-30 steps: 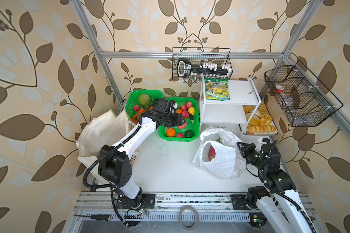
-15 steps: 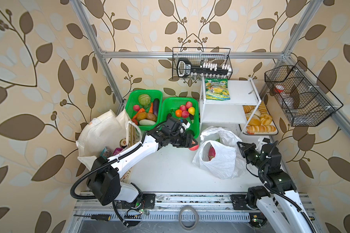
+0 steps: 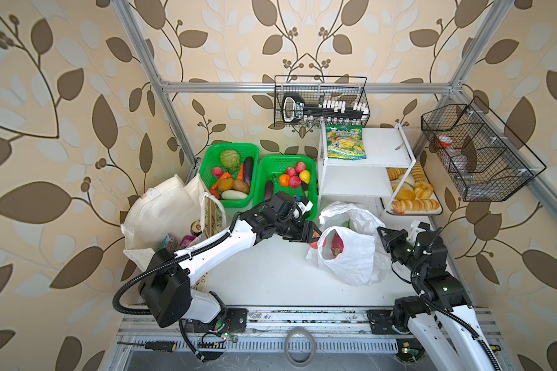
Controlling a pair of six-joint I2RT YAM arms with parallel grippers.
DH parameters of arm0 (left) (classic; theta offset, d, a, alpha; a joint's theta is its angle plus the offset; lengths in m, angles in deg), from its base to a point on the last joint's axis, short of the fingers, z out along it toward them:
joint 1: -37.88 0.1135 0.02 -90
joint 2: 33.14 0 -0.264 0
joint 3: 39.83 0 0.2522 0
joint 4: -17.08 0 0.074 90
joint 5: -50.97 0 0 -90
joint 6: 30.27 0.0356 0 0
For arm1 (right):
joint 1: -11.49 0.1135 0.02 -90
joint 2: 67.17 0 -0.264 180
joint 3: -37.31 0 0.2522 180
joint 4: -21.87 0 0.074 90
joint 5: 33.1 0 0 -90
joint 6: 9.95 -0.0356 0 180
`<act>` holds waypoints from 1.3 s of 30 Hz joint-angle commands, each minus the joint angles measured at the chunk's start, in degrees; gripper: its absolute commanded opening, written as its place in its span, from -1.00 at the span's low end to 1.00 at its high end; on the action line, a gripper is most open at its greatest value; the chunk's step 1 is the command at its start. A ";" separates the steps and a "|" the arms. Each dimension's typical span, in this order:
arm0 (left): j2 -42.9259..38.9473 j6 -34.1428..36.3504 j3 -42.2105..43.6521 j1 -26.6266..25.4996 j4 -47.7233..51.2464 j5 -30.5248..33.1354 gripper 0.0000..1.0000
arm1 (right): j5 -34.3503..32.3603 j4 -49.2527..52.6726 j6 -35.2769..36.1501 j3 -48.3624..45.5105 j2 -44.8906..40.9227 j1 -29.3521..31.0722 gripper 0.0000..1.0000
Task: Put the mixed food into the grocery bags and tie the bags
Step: 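Carry the red apple with the left gripper into the held plastic bag, then release the apple inside the bag and withdraw the left gripper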
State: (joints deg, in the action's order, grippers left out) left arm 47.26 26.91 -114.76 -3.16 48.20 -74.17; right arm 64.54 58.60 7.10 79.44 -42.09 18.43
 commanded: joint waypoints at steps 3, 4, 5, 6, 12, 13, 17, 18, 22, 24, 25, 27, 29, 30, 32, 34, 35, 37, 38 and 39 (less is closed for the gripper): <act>1.60 -6.54 -0.99 -1.11 -13.40 -1.22 0.32 | 3.09 -3.31 -5.18 -2.05 -0.90 -0.33 -1.00; 3.84 -8.12 -0.80 -1.23 -16.49 -0.63 0.32 | 3.29 -3.36 -5.54 -2.40 -1.00 -0.42 -1.00; 5.03 -9.65 -1.12 -1.48 -18.68 -0.03 0.32 | 3.43 -3.36 -5.83 -2.75 -1.25 -0.44 -1.00; 6.08 -10.41 -1.84 -1.82 -19.99 0.59 0.32 | 3.51 -3.33 -6.16 -3.07 -1.48 -0.44 -1.00; 13.80 -10.84 -8.95 -4.85 -21.86 5.59 0.34 | 5.04 -3.82 -7.94 -4.10 -2.29 -1.81 -1.00; 15.19 -10.93 -10.03 -5.35 -22.26 6.11 0.34 | 5.41 -3.81 -8.04 -4.18 -2.24 -2.23 -1.00; 21.37 -11.09 -15.44 -7.15 -20.77 7.32 0.37 | 8.49 -4.69 -8.48 -4.96 -2.20 -5.28 -1.00; 22.37 -11.12 -16.39 -7.50 -20.21 7.65 0.38 | 9.46 -4.81 -8.52 -5.21 -2.06 -6.24 -1.00; 24.93 -7.39 -21.19 -9.05 -14.64 9.89 0.55 | 14.96 -5.57 -8.71 -6.36 -2.10 -12.73 -1.00; 25.73 -5.70 -23.20 -9.32 -12.23 10.18 0.67 | 17.92 -5.99 -8.79 -6.91 -1.95 -16.27 -1.00; 26.09 -4.88 -24.08 -9.46 -11.28 9.86 0.70 | 19.57 -6.24 -8.99 -7.37 -1.81 -17.79 -1.00; 26.55 -3.67 -25.53 -9.74 -9.48 9.65 0.79 | 19.62 -6.85 -9.22 -7.69 -1.50 -17.93 -1.00; 26.50 -2.40 -26.26 -9.93 -8.05 9.65 0.98 | 20.00 -7.82 -9.85 -8.23 -1.29 -17.97 -1.00; 26.46 -1.83 -26.41 -10.09 -7.46 9.65 0.98 | 20.05 -7.94 -9.80 -8.32 -1.33 -18.17 -1.00; 25.64 -0.87 -26.27 -10.18 -6.31 10.29 0.98 | 19.63 -7.51 -9.26 -8.19 -1.32 -18.30 -1.00; 24.30 0.12 -25.42 -10.20 -5.66 10.76 0.98 | 19.34 -7.31 -8.74 -7.98 -1.25 -18.41 -1.00; 23.29 0.57 -24.77 -10.20 -5.59 10.95 0.98 | 19.06 -7.14 -8.46 -7.89 -1.26 -18.58 -1.00; 21.00 1.49 -22.93 -10.17 -6.00 10.88 0.98 | 18.77 -6.89 -7.82 -7.72 -1.13 -18.97 -1.00; 19.50 1.98 -21.72 -10.20 -6.16 11.00 0.97 | 18.59 -6.69 -7.40 -7.50 -0.85 -19.18 -1.00; 18.10 2.35 -20.39 -10.20 -6.44 11.20 0.97 | 18.40 -6.56 -6.94 -7.29 -0.59 -19.37 -1.00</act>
State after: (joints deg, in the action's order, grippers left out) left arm 72.25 25.84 -136.97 -12.82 41.49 -63.89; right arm 82.85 52.39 -0.46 72.00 -43.20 -0.36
